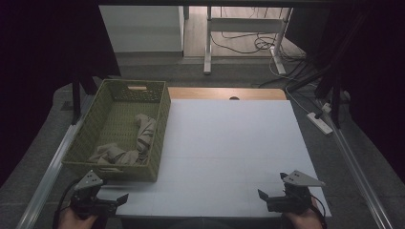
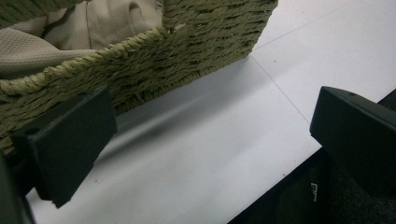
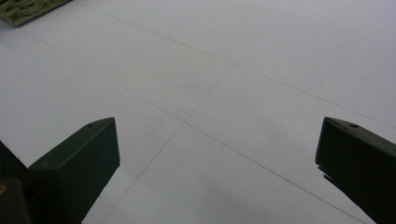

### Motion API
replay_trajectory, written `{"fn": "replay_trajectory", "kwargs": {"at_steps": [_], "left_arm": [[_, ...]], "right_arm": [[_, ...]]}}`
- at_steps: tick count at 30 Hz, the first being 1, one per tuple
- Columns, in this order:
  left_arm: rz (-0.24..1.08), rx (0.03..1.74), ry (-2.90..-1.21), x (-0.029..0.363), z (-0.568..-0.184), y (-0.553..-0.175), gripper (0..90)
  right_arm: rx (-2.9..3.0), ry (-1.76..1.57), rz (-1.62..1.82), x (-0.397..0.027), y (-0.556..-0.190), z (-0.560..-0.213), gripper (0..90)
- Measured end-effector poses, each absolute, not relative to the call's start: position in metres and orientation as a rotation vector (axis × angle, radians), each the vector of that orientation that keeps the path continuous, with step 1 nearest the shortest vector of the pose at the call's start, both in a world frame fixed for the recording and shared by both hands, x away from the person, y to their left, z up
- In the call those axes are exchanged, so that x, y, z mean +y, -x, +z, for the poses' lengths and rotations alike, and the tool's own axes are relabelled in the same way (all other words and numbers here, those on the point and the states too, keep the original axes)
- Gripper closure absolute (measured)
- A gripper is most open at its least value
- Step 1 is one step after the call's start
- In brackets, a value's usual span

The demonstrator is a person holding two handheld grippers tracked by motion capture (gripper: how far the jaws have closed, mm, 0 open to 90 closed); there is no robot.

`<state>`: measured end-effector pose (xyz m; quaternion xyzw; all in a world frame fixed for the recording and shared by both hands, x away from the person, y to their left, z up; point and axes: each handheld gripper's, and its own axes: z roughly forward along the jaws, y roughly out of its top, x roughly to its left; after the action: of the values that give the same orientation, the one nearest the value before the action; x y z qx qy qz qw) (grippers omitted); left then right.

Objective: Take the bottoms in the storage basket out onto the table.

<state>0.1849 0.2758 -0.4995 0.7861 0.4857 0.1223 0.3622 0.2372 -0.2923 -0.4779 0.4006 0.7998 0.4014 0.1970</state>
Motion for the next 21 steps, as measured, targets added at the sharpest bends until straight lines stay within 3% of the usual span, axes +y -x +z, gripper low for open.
{"fn": "replay_trajectory", "kwargs": {"at_steps": [21], "left_arm": [[0.246,1.256,-1.964,0.285,-0.5003,-0.1851,0.0]], "right_arm": [[2.298,-1.092,1.142,-0.2914,-0.2404,-0.4791,0.4]]}}
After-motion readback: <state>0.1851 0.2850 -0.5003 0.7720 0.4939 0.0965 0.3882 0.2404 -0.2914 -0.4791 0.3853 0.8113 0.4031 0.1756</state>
